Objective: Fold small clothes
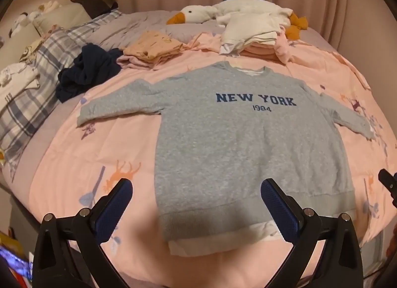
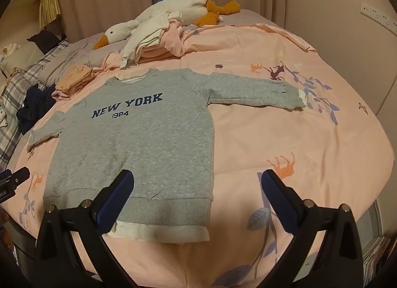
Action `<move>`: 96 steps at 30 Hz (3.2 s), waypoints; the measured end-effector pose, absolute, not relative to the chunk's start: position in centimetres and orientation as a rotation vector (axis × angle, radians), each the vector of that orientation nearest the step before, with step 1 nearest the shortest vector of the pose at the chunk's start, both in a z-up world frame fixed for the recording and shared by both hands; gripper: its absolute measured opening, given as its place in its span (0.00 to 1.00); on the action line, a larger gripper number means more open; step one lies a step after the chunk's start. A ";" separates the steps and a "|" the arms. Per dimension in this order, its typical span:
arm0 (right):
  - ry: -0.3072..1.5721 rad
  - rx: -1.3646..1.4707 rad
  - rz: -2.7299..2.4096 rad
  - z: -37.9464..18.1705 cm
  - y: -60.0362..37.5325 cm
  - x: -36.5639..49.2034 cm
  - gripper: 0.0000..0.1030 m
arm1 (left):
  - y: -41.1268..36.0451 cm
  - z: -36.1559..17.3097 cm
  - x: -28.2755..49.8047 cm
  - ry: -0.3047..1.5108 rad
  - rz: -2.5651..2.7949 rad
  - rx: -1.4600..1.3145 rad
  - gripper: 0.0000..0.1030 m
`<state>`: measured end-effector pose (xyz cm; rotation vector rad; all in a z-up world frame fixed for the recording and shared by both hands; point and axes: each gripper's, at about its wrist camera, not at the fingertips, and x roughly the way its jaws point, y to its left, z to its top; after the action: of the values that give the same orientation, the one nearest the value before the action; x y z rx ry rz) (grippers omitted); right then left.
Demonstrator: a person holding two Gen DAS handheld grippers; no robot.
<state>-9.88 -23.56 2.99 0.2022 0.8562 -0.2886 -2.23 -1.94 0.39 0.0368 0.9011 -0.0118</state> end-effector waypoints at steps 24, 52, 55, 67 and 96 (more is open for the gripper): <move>0.873 0.198 -0.262 3.2 -23.2 -10.1 1.00 | -1.7 -0.1 -2.0 0.928 -0.033 0.020 0.99; 0.861 0.191 -0.235 3.9 -22.1 -10.1 1.00 | -1.8 -0.7 -1.9 0.959 -0.049 0.028 0.99; 0.862 0.193 -0.234 4.0 -22.0 -10.1 1.00 | -1.8 -0.8 -1.9 0.961 -0.049 0.030 0.99; 0.861 0.191 -0.234 3.9 -21.9 -10.1 1.00 | -1.7 -1.0 -1.8 0.966 -0.047 0.025 0.99; 0.858 0.195 -0.230 3.8 -21.9 -10.2 1.00 | -1.4 -1.4 -1.5 0.978 -0.053 0.019 0.99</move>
<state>-10.22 -21.85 3.79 0.1947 0.8584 -0.2303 -1.54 -1.36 -1.35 0.0194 0.9779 -0.0528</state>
